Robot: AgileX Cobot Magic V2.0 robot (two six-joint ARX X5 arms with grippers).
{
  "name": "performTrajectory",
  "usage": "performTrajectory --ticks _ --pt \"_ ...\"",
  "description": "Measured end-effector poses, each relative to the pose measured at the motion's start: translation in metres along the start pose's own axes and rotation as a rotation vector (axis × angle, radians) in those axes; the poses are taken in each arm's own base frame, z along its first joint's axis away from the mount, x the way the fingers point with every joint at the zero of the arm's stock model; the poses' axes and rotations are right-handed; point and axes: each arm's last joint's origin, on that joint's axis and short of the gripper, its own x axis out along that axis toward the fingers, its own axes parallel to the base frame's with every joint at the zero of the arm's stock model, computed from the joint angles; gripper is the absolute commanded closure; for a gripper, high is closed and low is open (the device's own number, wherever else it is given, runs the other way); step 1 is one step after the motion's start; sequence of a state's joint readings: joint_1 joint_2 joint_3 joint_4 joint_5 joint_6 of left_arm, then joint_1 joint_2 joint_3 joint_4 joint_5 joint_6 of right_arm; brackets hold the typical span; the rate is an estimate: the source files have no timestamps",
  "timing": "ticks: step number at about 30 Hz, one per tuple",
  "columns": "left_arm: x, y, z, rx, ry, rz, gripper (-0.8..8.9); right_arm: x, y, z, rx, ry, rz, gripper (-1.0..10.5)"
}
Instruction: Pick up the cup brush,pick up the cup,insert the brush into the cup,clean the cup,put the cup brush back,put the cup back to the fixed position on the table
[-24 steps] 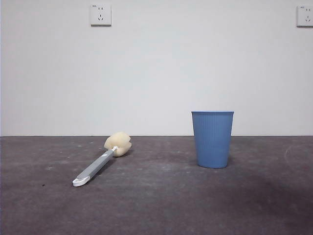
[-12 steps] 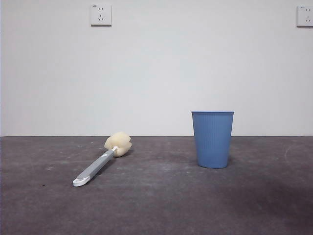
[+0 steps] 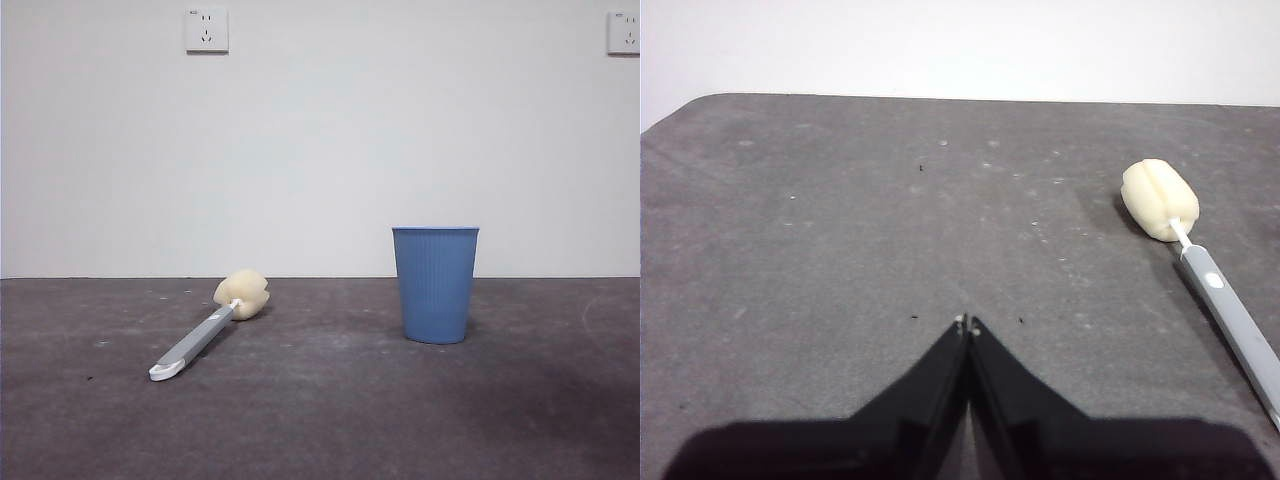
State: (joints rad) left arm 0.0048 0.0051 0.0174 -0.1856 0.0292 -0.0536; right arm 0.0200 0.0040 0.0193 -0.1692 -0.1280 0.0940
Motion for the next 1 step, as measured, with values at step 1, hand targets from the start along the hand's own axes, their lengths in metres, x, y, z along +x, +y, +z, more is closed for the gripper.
performTrajectory --ticks 1 --pt "0.0 0.0 0.0 0.0 0.0 0.0 8.16 0.0 0.0 0.0 0.0 0.0 0.0 9.5"
